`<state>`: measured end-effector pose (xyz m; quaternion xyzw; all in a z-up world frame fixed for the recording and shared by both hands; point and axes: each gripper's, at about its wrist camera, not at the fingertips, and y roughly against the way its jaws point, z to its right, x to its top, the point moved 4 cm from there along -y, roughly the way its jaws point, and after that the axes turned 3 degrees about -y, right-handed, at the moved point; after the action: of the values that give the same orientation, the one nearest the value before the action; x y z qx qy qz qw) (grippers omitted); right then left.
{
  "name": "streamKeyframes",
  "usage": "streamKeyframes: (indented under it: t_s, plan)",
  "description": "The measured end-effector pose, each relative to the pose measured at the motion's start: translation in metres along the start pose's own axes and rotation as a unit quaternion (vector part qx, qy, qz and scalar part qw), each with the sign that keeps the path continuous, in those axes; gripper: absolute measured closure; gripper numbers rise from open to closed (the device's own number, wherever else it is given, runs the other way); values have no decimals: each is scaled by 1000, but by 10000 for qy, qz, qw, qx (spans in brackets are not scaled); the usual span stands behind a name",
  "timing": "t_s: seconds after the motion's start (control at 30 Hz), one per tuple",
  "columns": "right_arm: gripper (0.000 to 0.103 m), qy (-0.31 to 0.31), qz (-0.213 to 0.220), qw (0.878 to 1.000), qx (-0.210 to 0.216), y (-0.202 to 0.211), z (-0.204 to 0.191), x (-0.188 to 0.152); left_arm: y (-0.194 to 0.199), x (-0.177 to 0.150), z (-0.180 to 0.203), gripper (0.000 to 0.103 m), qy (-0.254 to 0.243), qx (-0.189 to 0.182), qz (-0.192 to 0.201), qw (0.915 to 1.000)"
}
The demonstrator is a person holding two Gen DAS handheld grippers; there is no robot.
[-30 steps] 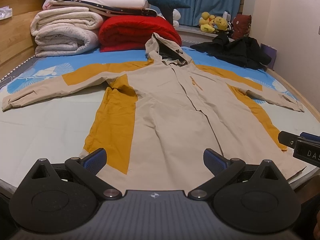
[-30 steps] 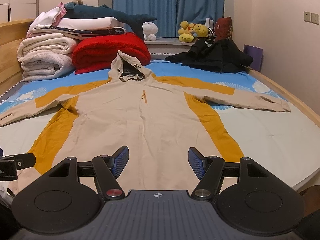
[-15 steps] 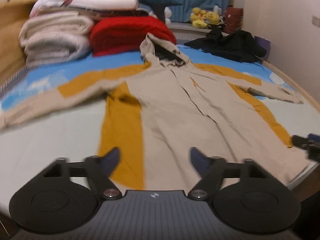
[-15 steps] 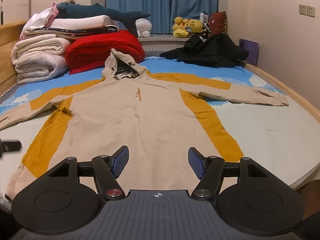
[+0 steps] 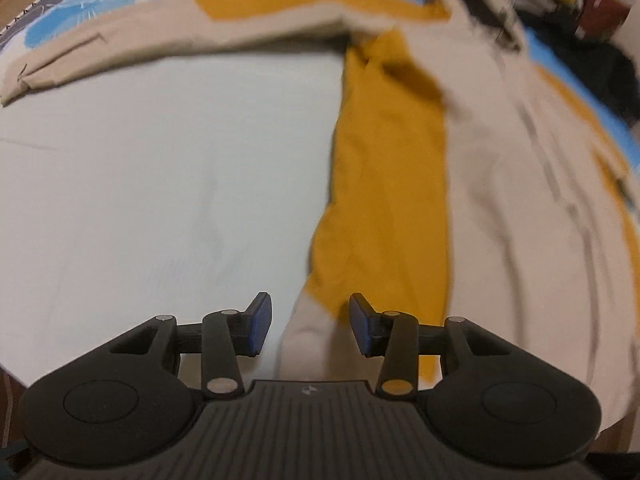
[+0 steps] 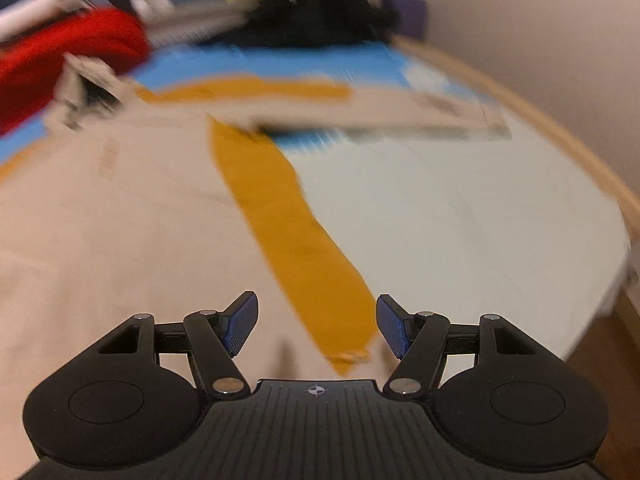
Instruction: Fold large clothes
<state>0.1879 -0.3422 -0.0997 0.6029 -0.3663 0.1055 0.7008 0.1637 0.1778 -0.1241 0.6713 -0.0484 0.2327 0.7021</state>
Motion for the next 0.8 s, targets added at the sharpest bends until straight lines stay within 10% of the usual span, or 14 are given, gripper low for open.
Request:
streamKeyframes:
  t_s: [0.13,0.23,0.4,0.8]
  plan:
    - [37,-362,-684,9964,-342,-38,22,-18,-9,-1,-5,60,5,-8,-186,9998]
    - [43,-562,-836,9945,-291,-46,24,-27,-13,-3,-1,87,-136,-135,-216,9996]
    - [99,-368,-811,9960,40,-39,6,-29,-2,-10,9,102,-421,-19,-11,9991]
    - [103,-101,-1244,9922,25,-6,14,-46,23,-35,-8,103,-760,649,-234,9947]
